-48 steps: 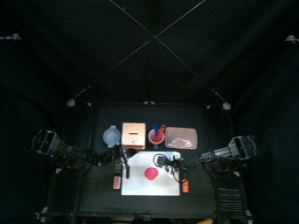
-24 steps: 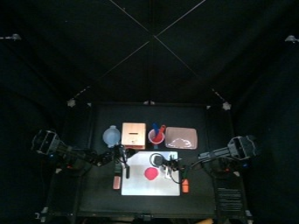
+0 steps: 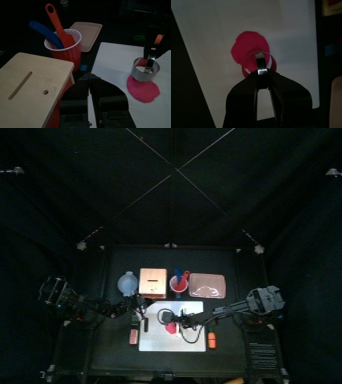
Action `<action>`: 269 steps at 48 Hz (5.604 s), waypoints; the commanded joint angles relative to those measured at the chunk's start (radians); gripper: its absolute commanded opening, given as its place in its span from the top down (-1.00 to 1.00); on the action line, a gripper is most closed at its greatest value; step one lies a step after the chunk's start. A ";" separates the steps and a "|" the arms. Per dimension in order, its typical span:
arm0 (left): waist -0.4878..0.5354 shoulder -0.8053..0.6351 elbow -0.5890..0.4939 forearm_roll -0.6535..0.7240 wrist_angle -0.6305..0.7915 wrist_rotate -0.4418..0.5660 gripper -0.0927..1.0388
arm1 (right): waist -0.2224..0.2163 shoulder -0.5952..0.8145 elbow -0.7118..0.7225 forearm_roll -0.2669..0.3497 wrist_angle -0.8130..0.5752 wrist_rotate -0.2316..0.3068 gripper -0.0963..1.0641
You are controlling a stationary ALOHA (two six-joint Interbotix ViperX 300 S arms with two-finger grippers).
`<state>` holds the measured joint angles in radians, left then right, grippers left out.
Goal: Get the cutter from the drawer then cut the dough then place the extra dough in the bowl
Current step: Cut the dough
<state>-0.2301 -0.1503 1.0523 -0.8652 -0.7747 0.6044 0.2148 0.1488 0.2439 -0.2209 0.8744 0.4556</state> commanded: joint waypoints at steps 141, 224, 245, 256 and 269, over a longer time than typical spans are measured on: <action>0.006 -0.015 -0.143 0.069 0.035 -0.002 -0.39 | -0.021 -0.238 0.109 -0.037 -0.069 -0.075 -0.43; -0.115 0.353 -0.215 0.463 -0.132 -0.448 -0.37 | -0.008 -0.083 0.749 0.249 -1.644 -0.103 -0.41; -0.110 0.290 -0.129 0.423 -0.127 -0.402 -0.47 | -0.041 -0.132 0.753 0.252 -1.586 -0.091 -0.43; -0.110 0.307 -0.149 0.423 -0.124 -0.403 -0.65 | -0.060 -0.195 0.752 0.245 -1.516 -0.095 -0.49; -0.106 0.377 -0.202 0.410 -0.114 -0.405 -0.67 | -0.060 -0.160 0.739 0.245 -1.496 -0.098 -0.58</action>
<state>-0.3405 0.2224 0.8805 -0.4495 -0.8851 0.1979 0.1580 -0.0107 1.0032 0.0261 -0.6182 0.3605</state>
